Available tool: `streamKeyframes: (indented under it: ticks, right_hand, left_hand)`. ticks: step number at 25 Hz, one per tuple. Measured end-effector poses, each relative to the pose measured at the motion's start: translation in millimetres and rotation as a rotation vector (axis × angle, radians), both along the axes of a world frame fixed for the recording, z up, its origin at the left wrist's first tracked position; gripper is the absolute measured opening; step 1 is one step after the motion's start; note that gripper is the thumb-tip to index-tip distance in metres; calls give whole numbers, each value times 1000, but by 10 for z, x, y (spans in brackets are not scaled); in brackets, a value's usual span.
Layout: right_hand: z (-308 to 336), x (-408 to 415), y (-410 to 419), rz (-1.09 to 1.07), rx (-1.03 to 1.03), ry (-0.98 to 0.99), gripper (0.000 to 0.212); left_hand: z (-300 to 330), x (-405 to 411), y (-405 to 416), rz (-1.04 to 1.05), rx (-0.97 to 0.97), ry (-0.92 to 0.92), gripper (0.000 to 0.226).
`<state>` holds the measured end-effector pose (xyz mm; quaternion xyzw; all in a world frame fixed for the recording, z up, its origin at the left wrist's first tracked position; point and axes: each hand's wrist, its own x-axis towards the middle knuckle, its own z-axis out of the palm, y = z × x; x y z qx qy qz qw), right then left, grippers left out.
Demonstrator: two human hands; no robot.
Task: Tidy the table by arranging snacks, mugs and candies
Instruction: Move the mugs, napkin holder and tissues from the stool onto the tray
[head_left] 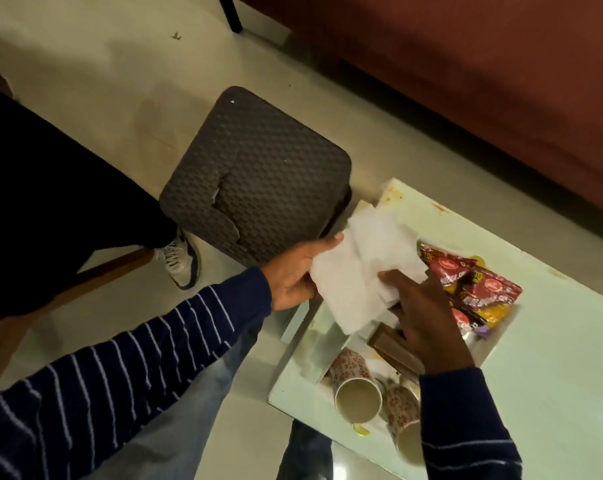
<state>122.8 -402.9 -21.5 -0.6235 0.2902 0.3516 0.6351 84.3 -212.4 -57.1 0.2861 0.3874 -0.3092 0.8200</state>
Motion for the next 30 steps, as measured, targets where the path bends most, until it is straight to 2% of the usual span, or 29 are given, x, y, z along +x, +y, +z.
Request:
streamKeyframes:
  ticks: [2,4,6,8,9,10,13,14,16,19,20,23,24,30]
  right_hand:
    - [95,-161,-334,228,-253,-250,41]
    - [160,-329,-652,368,-450,-472,38]
    - [235,-541,-957,414,-520,-570,41]
    - [298,-799,-1284,489,-519,-663,53]
    - [310,-911,-1427,543,-504,-707,57]
    - [307,-1006,-1555,582,-477,-728,58]
    - [306,-1287,-1959,660,-410,-723,53]
    - [300,-1375,-2076,688,-397,-730,49]
    - [317,-1534,-2299,764,-402,-762,47]
    - [267,-1663,-2528,862,-478,-824,78]
    - [229,-1695,-2563,868,-519,-846,75]
    - [50,-1715,-2532,767,-661,-928,39]
    - [-13,-1698,-2493,742,-722,-948,34]
    - [-402,-1549,-2256,787,-850,-942,31]
  left_hand:
    - [109,-30,-260,-179,226,-12,22]
    - [278,-100,-562,-291,297,-48,25]
    - [449,-218,-870,-348,224,-54,46]
    - [563,-359,-1160,-396,149,-43,70]
    - [602,-424,-1283,-424,153,-34,72]
    - [619,-491,-1392,-452,168,-27,66]
    - [664,-717,-1768,-477,217,17,29]
    - [648,-780,-1860,-462,238,38,24]
    - [617,-877,-2013,-425,271,70,25]
    - [536,-908,-2152,-410,333,91,24]
    - [506,-903,-2184,-412,346,88,22]
    - [410,-851,-2211,-421,376,92,22]
    - [377,-827,-2211,-430,400,100,24]
    - [63,-714,-2151,-518,803,7,48]
